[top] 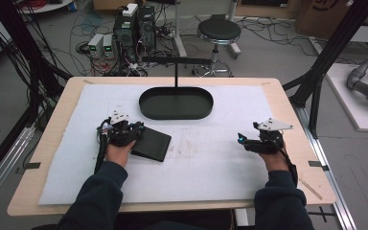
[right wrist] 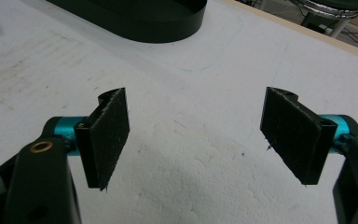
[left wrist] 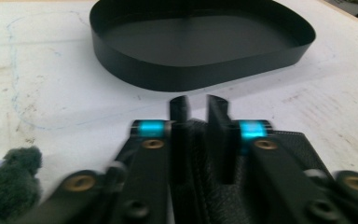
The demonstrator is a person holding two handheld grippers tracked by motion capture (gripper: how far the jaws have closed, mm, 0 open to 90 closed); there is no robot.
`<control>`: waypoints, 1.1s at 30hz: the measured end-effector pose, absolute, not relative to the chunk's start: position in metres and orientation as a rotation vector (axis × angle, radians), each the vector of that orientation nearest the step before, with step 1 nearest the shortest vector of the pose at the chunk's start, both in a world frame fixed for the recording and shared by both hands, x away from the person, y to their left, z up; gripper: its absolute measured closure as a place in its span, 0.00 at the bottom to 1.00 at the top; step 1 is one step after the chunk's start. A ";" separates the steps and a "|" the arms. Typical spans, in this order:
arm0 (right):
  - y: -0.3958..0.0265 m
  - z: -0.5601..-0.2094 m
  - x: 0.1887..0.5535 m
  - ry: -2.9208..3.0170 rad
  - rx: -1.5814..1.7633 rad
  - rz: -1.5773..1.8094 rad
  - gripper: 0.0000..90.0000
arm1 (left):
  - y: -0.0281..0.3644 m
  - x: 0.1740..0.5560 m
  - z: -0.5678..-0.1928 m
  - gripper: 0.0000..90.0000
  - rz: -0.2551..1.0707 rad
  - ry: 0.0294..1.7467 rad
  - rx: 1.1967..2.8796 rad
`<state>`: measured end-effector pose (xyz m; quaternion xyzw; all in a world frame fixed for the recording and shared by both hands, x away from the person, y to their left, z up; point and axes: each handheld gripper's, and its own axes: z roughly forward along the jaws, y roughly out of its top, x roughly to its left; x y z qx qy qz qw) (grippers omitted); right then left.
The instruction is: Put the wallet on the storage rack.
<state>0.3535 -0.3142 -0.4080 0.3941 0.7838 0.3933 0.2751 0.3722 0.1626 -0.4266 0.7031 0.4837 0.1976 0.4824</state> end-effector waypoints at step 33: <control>-0.311 -0.408 0.353 2.116 1.052 1.062 0.27 | 0.134 0.356 -0.445 0.48 0.386 0.706 2.101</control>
